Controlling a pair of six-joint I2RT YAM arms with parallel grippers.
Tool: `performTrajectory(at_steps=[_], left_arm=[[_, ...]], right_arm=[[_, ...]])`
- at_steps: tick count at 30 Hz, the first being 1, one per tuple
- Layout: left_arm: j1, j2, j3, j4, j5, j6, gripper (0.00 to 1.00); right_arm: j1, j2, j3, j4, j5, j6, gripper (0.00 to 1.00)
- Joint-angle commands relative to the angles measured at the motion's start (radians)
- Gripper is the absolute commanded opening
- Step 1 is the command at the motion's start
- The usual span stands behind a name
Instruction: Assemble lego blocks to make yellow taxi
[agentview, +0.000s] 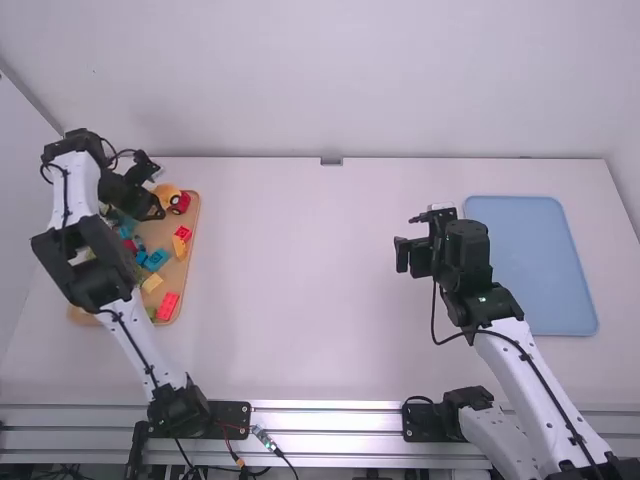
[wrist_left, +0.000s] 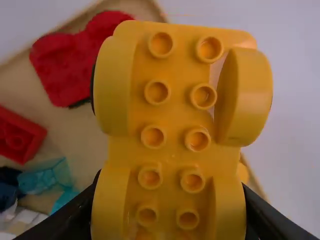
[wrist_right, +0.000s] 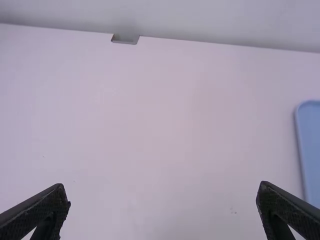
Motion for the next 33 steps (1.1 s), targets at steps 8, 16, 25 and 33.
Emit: performTrajectory(at_steps=[8, 16, 25, 33], left_arm=[[-0.275, 0.008, -0.025, 0.052, -0.043, 0.021, 0.31], [-0.431, 0.008, -0.080, 0.134, -0.045, 0.002, 0.28], [-0.547, 0.002, -0.196, 0.208, -0.082, -0.047, 0.17], [-0.642, -0.155, -0.463, 0.420, -0.150, -0.036, 0.16]], right_arm=[[0.002, -0.002, 0.034, 0.003, 0.005, -0.012, 0.99], [0.002, -0.002, 0.034, 0.002, 0.005, -0.009, 0.99], [0.002, -0.002, 0.034, 0.000, 0.004, -0.009, 0.99], [0.002, -0.002, 0.034, -0.003, 0.005, -0.009, 0.99]])
